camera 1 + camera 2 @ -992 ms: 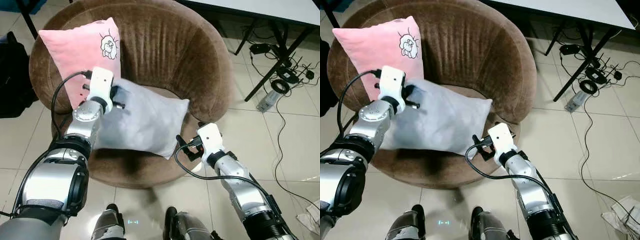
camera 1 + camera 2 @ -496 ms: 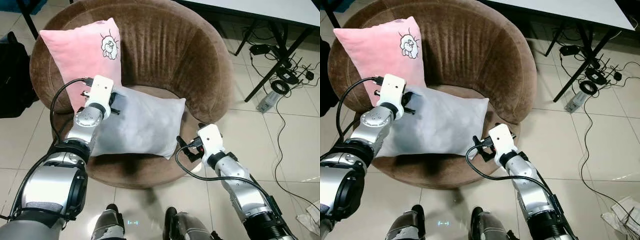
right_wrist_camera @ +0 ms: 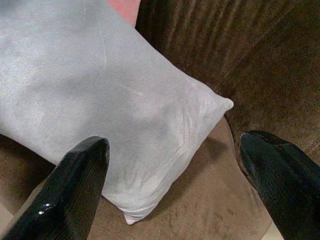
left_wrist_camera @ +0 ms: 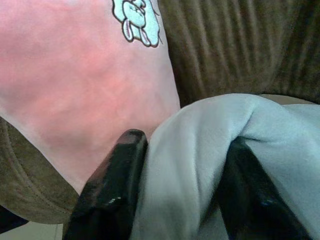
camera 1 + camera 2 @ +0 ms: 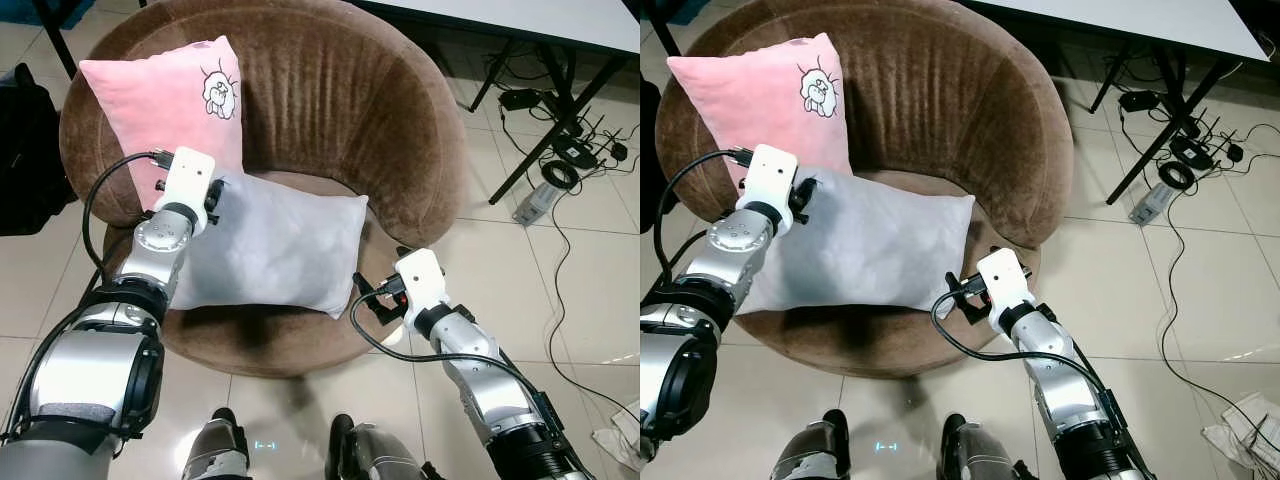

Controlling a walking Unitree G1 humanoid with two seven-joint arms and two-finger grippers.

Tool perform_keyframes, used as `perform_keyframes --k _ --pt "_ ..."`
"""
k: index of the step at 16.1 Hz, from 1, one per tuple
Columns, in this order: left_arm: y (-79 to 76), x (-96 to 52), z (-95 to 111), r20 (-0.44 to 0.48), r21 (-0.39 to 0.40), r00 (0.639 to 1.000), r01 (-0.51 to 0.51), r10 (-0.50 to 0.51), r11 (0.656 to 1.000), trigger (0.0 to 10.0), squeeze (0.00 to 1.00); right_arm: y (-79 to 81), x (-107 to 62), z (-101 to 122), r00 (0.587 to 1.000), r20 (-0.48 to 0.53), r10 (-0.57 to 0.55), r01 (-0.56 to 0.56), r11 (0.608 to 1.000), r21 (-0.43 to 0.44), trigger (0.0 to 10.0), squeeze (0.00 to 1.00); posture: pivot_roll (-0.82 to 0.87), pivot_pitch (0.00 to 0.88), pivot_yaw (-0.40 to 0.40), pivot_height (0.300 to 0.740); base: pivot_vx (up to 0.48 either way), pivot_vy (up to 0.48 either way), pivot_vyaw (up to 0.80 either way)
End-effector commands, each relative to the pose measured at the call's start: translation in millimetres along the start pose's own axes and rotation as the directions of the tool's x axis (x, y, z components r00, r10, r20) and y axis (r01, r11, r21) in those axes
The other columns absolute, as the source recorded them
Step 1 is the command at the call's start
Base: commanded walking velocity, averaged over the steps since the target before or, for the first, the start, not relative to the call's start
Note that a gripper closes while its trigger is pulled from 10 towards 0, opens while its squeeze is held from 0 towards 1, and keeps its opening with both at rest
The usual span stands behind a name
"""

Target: Move the pillow to the sofa from floor

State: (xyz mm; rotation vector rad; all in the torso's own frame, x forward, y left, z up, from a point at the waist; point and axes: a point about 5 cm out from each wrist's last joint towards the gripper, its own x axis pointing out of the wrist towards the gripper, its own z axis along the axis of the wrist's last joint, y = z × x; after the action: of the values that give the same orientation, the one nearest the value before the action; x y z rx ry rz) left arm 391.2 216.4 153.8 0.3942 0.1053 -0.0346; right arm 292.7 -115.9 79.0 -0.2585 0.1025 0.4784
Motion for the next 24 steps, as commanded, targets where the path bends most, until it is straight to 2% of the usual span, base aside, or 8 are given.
perform_keyframes --k 1,9,10,16,18,21,23,24 --pt "2.9 3.3 10.7 0.021 0.018 1.000 -0.003 0.003 1.000 10.0 1.00 -2.9 -3.8 -2.9 1.000 -0.010 -0.005 0.004 1.000 -0.008 10.0 0.17 -0.11 0.220 -0.147 0.740 0.000 0.000 0.00" --pt "5.9 5.8 19.0 0.022 0.054 1.000 0.012 -0.013 0.998 10.0 1.00 -2.3 -3.6 -3.1 1.000 -0.010 -0.008 0.008 1.000 -0.005 10.0 0.17 -0.11 0.218 -0.145 0.740 0.000 0.000 0.00" --pt "1.9 6.6 20.3 0.022 0.050 0.999 0.031 -0.032 0.998 10.0 0.00 -2.6 -3.1 -3.0 1.000 -0.009 -0.010 0.010 1.000 -0.005 10.0 0.17 -0.11 0.217 -0.144 0.740 0.000 0.000 0.00" --pt "-6.9 9.4 34.5 0.105 -0.106 0.994 0.020 -0.009 0.994 10.0 0.00 -12.5 5.4 4.8 0.994 0.020 -0.108 0.108 0.994 0.018 10.0 0.17 -0.11 0.196 -0.132 0.740 0.000 0.000 0.00" --pt "-21.7 3.5 16.4 0.102 -0.121 0.994 0.058 -0.046 0.991 10.0 0.00 -22.3 6.7 5.1 0.983 0.019 -0.184 0.183 0.982 0.043 10.0 0.17 -0.11 0.195 -0.124 0.740 0.000 0.000 0.00" --pt "-42.7 -16.1 -34.9 0.008 -0.141 0.992 0.126 -0.126 0.982 10.0 0.00 -25.7 -0.1 -18.7 0.977 -0.082 -0.199 0.202 0.979 0.032 10.0 0.13 -0.08 0.190 -0.122 0.740 0.000 0.000 0.00" --pt "-58.5 -39.8 -74.3 -0.046 -0.215 0.989 0.131 -0.144 0.968 10.0 0.00 -12.1 -14.2 -48.1 0.978 -0.209 -0.023 0.043 0.995 0.094 10.0 0.13 -0.07 0.188 -0.132 0.740 0.000 0.000 0.00" --pt "-64.5 -47.3 -82.6 -0.048 -0.247 0.987 0.137 -0.153 0.959 10.0 0.00 -8.9 -19.5 -51.9 0.978 -0.206 0.023 0.002 0.993 0.119 10.0 0.15 -0.06 0.186 -0.137 0.740 0.000 0.000 0.00"
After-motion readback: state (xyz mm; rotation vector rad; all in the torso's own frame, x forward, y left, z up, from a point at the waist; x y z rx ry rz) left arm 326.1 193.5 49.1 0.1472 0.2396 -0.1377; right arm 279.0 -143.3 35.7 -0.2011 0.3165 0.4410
